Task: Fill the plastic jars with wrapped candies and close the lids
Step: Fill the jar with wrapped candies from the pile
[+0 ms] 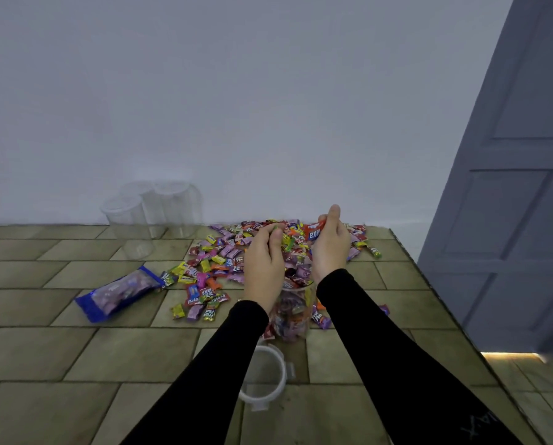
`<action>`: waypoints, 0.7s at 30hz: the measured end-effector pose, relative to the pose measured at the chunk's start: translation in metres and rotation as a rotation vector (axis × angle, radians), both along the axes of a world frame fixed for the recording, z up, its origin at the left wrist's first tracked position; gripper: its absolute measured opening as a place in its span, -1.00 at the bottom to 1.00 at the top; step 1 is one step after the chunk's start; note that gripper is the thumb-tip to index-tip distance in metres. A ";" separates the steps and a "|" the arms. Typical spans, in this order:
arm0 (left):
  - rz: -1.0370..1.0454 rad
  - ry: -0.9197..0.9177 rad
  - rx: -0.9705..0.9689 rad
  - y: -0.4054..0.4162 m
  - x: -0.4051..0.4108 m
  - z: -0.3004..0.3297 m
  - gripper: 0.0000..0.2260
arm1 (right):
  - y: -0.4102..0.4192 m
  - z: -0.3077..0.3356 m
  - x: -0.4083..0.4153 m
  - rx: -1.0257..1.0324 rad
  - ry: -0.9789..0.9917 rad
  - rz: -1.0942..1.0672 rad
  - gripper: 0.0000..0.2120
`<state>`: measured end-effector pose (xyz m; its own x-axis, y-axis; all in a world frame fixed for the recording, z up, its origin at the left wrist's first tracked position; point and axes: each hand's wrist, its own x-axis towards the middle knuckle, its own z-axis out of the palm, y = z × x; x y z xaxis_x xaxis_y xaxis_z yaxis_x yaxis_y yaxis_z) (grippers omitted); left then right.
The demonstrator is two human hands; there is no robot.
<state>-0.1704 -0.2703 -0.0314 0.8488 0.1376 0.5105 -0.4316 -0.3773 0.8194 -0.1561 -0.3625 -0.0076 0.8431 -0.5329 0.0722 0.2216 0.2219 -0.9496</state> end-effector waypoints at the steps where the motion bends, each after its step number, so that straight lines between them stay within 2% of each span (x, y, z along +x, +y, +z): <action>1: -0.011 0.005 -0.014 -0.001 0.001 0.000 -0.75 | 0.000 -0.001 0.000 0.014 0.004 -0.005 -0.58; 9: -0.041 0.029 -0.147 -0.003 0.003 -0.004 -0.84 | 0.000 0.002 -0.004 0.025 0.004 -0.001 -0.57; 21: -0.174 0.020 -0.341 -0.001 0.007 -0.014 -0.82 | 0.002 0.006 -0.008 0.021 -0.019 0.024 -0.58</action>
<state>-0.1636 -0.2716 -0.0453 0.8836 0.1497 0.4437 -0.4482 -0.0040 0.8939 -0.1641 -0.3603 -0.0018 0.8542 -0.5142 0.0768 0.2336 0.2476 -0.9403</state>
